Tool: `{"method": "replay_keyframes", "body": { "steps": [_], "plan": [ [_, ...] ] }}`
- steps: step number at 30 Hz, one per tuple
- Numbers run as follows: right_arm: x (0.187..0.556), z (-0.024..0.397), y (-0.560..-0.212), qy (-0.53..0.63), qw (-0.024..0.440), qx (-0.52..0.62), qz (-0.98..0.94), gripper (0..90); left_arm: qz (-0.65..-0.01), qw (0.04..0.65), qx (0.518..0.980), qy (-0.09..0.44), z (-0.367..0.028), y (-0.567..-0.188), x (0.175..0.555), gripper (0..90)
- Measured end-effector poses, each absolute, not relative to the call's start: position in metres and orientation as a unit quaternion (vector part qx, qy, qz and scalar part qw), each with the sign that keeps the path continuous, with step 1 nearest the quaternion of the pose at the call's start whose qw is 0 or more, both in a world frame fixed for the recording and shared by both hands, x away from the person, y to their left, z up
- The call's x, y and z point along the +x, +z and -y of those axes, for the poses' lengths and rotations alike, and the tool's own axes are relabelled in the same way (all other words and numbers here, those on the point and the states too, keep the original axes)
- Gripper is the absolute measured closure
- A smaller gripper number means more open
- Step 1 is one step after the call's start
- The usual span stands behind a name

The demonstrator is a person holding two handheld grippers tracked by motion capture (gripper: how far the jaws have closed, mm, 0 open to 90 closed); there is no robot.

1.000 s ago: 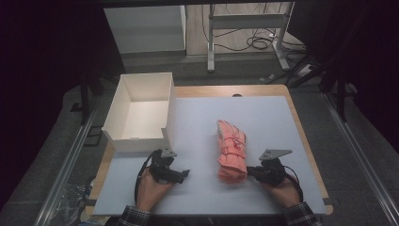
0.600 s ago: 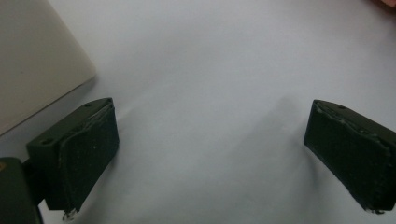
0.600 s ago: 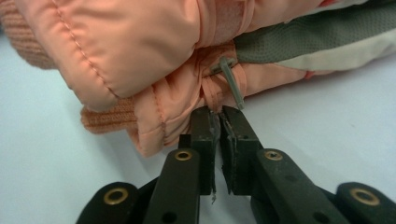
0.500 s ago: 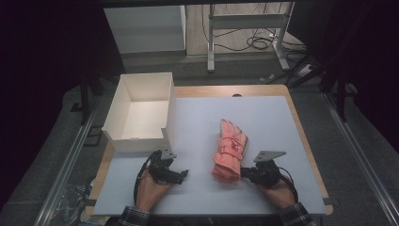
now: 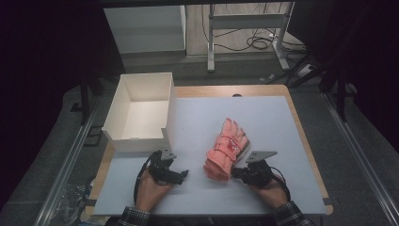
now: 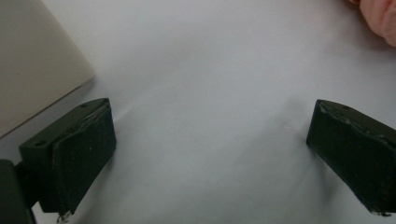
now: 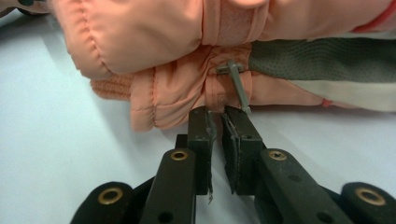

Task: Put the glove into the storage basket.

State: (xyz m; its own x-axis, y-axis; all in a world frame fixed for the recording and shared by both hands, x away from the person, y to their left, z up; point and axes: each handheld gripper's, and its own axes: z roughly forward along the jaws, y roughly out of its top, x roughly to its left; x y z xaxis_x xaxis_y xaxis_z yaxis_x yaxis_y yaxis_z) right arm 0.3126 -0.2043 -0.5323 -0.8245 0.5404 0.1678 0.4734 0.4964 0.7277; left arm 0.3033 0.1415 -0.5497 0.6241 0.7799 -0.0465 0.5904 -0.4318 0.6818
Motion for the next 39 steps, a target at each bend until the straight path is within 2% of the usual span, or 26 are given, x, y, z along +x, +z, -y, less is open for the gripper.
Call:
{"method": "replay_keyframes", "body": {
  "steps": [20, 34, 39],
  "plan": [
    [0.314, 0.181, -0.534, 0.409, 0.042, 0.277, -0.868, 78.3, -0.411, 0.338, 0.835, 0.141, -0.141, -0.55, 0.303, 1.1],
    [0.314, 0.209, -0.527, 0.4, 0.091, 0.296, -0.863, 63.1, -0.414, 0.336, 0.835, 0.136, -0.14, -0.548, 0.304, 0.9],
    [0.318, 0.225, -0.525, 0.389, 0.113, 0.311, -0.86, 58.0, -0.407, 0.343, 0.838, 0.117, -0.137, -0.539, 0.309, 2.7]
  ]
}}
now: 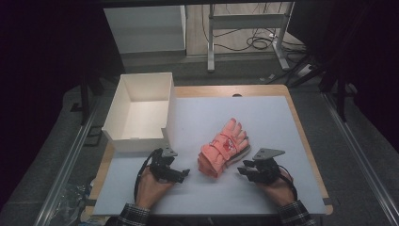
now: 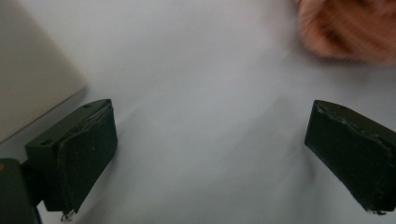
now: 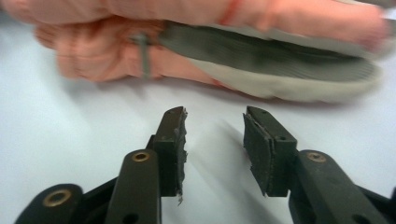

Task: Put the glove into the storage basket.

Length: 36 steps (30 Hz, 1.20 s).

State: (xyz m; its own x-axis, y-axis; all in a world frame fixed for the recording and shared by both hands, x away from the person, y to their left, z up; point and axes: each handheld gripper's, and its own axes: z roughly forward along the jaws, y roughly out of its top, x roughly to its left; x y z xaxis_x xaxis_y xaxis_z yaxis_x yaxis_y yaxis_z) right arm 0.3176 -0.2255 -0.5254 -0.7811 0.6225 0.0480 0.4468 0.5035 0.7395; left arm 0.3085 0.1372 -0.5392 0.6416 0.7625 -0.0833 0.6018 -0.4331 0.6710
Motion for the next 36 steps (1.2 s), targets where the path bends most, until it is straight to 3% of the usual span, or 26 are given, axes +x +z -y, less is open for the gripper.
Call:
{"method": "replay_keyframes", "body": {
  "steps": [23, 36],
  "plan": [
    [0.339, 0.286, -0.528, 0.344, 0.196, 0.397, -0.828, 24.8, -0.365, 0.36, 0.854, 0.086, -0.111, -0.479, 0.319, 0.0],
    [0.34, 0.286, -0.529, 0.346, 0.193, 0.399, -0.827, 22.9, -0.345, 0.365, 0.862, 0.071, -0.074, -0.455, 0.335, 0.0]
  ]
}}
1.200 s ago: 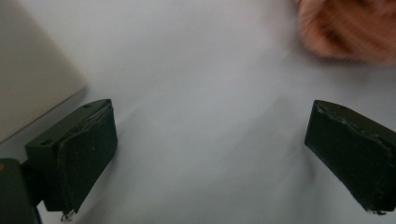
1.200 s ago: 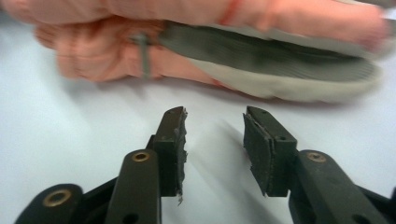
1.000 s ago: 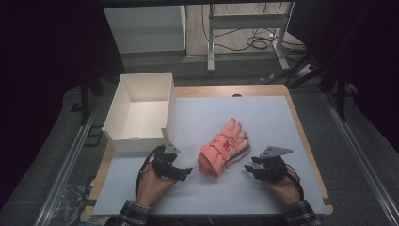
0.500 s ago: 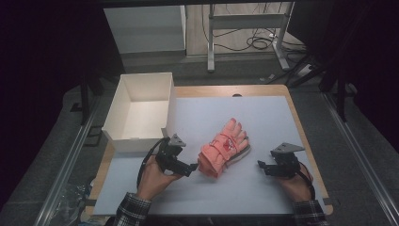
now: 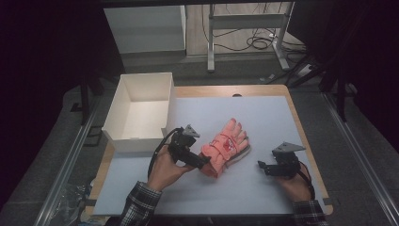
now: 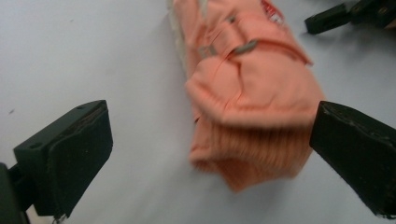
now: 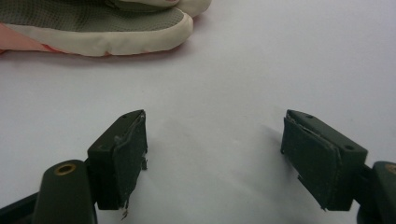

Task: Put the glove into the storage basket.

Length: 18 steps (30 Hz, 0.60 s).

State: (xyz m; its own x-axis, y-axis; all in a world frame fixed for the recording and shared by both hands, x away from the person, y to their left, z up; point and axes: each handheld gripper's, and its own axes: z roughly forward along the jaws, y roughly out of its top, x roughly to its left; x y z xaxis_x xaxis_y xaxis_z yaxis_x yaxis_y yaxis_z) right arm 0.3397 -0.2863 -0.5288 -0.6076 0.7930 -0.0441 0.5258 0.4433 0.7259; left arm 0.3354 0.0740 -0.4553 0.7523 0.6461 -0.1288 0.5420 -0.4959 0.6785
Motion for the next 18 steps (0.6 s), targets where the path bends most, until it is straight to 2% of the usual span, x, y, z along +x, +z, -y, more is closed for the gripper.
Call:
{"method": "replay_keyframes", "body": {
  "steps": [10, 18],
  "plan": [
    [0.34, 0.287, -0.529, 0.345, 0.193, 0.398, -0.828, 22.8, -0.321, 0.353, 0.875, 0.082, -0.037, -0.449, 0.345, 0.0],
    [0.34, 0.287, -0.529, 0.346, 0.194, 0.398, -0.827, 22.8, -0.315, 0.324, 0.888, 0.082, -0.013, -0.464, 0.359, 0.0]
  ]
}}
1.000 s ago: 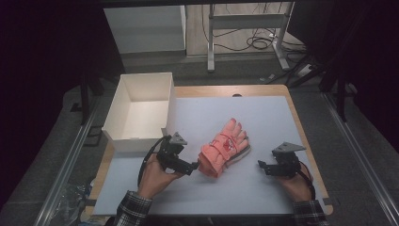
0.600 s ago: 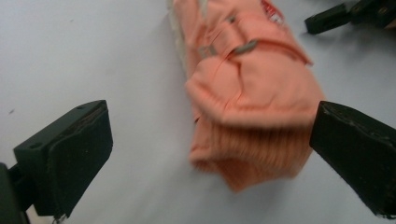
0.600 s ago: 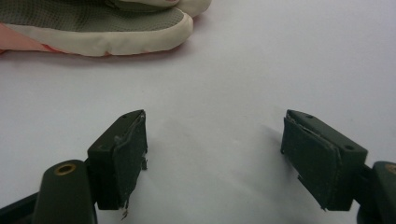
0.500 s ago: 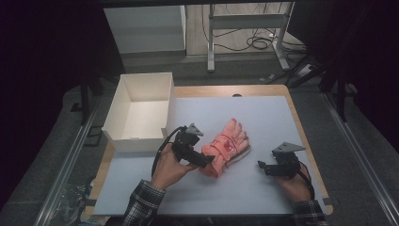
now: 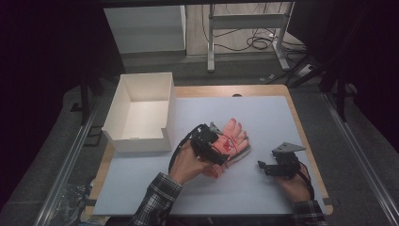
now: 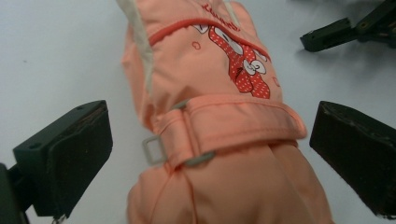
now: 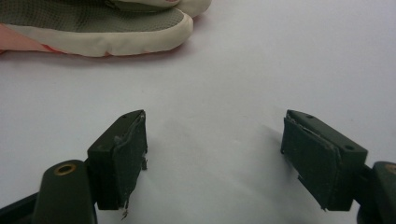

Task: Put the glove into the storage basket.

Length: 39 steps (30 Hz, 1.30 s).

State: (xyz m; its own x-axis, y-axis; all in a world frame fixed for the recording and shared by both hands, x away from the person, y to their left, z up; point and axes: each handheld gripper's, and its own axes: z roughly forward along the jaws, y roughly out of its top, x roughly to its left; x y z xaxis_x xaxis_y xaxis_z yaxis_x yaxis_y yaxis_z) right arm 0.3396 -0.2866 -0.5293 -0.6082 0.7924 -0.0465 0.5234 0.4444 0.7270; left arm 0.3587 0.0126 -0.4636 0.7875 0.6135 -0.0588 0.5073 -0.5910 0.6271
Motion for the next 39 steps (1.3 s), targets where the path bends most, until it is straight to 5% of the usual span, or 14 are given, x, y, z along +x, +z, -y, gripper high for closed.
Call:
{"method": "replay_keyframes", "body": {
  "steps": [22, 30, 39],
  "plan": [
    [0.339, 0.287, -0.53, 0.346, 0.195, 0.397, -0.827, 22.8, -0.32, 0.278, 0.904, 0.05, 0.006, -0.519, 0.366, 1.5],
    [0.339, 0.286, -0.53, 0.346, 0.195, 0.398, -0.827, 22.8, -0.328, 0.264, 0.905, 0.056, 0.01, -0.521, 0.362, 10.2],
    [0.339, 0.286, -0.53, 0.346, 0.195, 0.398, -0.827, 22.8, -0.332, 0.268, 0.903, 0.061, 0.011, -0.517, 0.354, 31.4]
  ]
}}
